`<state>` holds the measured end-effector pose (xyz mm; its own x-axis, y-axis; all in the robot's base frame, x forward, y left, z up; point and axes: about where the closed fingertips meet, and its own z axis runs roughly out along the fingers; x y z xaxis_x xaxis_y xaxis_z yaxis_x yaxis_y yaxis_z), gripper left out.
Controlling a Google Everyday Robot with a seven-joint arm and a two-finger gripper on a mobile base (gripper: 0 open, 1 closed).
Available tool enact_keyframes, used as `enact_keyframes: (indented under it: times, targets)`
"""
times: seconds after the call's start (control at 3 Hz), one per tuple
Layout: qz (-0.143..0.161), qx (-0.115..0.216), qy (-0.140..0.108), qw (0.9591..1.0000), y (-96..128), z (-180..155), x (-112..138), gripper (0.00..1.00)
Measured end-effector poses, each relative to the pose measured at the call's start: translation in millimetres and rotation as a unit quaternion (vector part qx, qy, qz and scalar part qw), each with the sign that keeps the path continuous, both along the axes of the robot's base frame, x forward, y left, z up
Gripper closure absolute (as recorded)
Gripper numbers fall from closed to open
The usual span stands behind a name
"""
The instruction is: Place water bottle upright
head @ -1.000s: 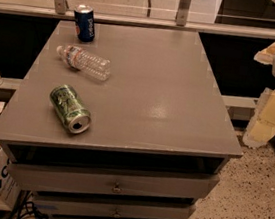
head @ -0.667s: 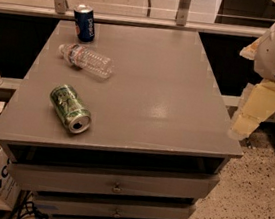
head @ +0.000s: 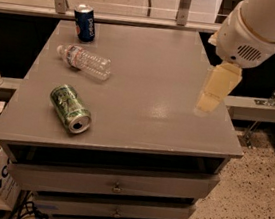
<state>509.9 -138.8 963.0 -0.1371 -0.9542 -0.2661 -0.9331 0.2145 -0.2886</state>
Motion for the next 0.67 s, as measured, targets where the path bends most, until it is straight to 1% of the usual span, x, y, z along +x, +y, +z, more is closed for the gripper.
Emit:
enact_keyframes:
  times: [0.33,0.67]
  targets:
    - [0.014,0.013,-0.002,0.9998,29.8,-4.2,17.8,0.00]
    - [0.032,0.021,-0.008,0.9992,65.7,-16.2,30.2,0.00]
